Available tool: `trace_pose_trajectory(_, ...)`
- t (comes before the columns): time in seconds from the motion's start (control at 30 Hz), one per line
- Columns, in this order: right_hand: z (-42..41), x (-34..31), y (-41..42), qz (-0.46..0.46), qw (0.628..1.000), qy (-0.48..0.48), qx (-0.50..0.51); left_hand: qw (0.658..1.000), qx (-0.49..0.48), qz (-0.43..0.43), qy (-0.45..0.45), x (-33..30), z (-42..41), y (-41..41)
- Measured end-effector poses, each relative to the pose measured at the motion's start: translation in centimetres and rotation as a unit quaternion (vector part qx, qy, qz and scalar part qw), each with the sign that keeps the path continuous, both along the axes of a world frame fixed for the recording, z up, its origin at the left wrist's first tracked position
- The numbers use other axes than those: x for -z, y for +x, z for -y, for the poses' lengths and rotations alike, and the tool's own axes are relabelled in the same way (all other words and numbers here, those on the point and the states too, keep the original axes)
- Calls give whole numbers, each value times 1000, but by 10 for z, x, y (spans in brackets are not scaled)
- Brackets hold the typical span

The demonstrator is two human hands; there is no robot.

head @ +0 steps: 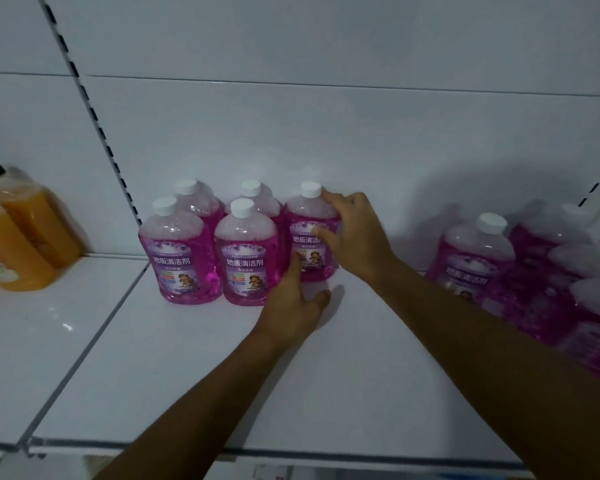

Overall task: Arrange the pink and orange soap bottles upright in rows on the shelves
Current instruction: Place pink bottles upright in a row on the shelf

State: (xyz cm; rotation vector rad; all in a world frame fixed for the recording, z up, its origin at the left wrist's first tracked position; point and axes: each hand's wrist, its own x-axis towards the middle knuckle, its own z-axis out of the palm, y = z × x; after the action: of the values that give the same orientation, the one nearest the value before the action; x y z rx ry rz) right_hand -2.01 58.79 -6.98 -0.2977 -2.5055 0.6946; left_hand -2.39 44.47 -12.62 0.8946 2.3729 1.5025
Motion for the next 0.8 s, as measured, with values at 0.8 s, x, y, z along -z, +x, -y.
trace_pose_trajectory(0.8,-91,-14,148,-9,978,-71,195,986,145,76,2,9,-113,72)
